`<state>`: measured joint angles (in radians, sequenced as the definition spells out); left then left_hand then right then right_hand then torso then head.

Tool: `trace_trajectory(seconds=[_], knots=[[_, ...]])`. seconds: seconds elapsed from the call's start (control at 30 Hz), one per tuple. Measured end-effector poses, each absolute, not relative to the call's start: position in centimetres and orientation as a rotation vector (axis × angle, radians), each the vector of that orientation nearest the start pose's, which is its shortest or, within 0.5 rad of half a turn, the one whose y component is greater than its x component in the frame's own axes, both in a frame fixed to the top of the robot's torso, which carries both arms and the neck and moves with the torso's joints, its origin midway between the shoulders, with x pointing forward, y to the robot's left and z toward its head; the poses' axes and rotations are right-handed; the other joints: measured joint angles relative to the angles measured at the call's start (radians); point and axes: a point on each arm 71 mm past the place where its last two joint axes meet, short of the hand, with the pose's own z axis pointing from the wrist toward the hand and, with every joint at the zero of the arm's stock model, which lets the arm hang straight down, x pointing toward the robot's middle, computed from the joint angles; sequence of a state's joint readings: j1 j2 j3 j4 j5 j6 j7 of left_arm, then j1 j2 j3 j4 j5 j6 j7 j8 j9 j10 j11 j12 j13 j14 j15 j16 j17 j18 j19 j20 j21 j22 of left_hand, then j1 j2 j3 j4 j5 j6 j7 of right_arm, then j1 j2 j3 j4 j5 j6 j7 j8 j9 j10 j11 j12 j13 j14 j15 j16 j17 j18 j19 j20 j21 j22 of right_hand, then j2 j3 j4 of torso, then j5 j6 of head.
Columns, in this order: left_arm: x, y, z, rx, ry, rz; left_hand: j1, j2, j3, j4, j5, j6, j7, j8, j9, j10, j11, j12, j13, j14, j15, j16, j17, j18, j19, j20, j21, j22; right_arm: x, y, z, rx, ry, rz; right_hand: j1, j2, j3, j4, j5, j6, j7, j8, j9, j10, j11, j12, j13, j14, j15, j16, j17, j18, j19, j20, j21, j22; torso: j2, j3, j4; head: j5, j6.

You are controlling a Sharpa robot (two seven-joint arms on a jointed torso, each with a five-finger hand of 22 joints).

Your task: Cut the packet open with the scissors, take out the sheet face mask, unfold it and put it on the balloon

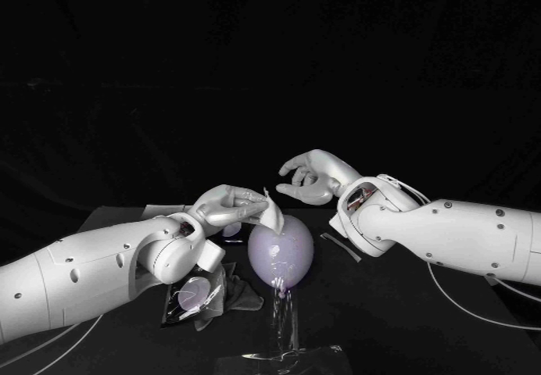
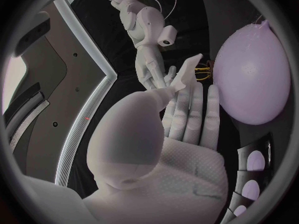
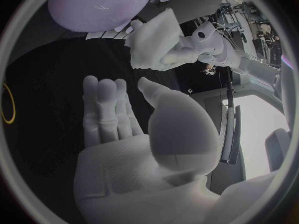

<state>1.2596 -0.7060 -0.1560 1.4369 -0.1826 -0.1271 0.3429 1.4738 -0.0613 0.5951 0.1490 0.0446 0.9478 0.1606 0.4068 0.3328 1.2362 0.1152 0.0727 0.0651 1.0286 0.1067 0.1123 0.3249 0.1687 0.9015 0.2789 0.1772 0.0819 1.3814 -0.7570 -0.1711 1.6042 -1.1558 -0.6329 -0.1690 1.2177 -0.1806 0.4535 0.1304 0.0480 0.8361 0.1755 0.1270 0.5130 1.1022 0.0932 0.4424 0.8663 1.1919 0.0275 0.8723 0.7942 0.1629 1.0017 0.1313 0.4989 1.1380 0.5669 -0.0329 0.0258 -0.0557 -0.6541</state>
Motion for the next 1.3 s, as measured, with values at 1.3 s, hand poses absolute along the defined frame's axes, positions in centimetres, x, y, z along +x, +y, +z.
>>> trace_trajectory(seconds=[1.3], knots=[[48.6, 14.9, -20.1, -1.125, 1.703, -1.611, -0.033, 0.007, -0.012, 0.011, 0.000, -0.016, -0.002, 0.043, 0.000, 0.054, -0.011, 0.000, 0.002, 0.088, -0.026, 0.066, 0.039, 0.004, 0.080, -0.045, 0.085, 0.041, 44.2, -13.4, -15.5, 0.220, 1.520, 0.865, 0.076, 0.008, -0.162, 0.154, 0.054, 0.165, -0.062, 0.085, -0.016, 0.283, -0.060, 0.695, 0.396, 0.277, -0.065, 0.606, 0.515, -0.080, 0.423, -0.061, 0.710, 0.170, 0.001, -0.0002, 0.0014, 0.011, -0.008]])
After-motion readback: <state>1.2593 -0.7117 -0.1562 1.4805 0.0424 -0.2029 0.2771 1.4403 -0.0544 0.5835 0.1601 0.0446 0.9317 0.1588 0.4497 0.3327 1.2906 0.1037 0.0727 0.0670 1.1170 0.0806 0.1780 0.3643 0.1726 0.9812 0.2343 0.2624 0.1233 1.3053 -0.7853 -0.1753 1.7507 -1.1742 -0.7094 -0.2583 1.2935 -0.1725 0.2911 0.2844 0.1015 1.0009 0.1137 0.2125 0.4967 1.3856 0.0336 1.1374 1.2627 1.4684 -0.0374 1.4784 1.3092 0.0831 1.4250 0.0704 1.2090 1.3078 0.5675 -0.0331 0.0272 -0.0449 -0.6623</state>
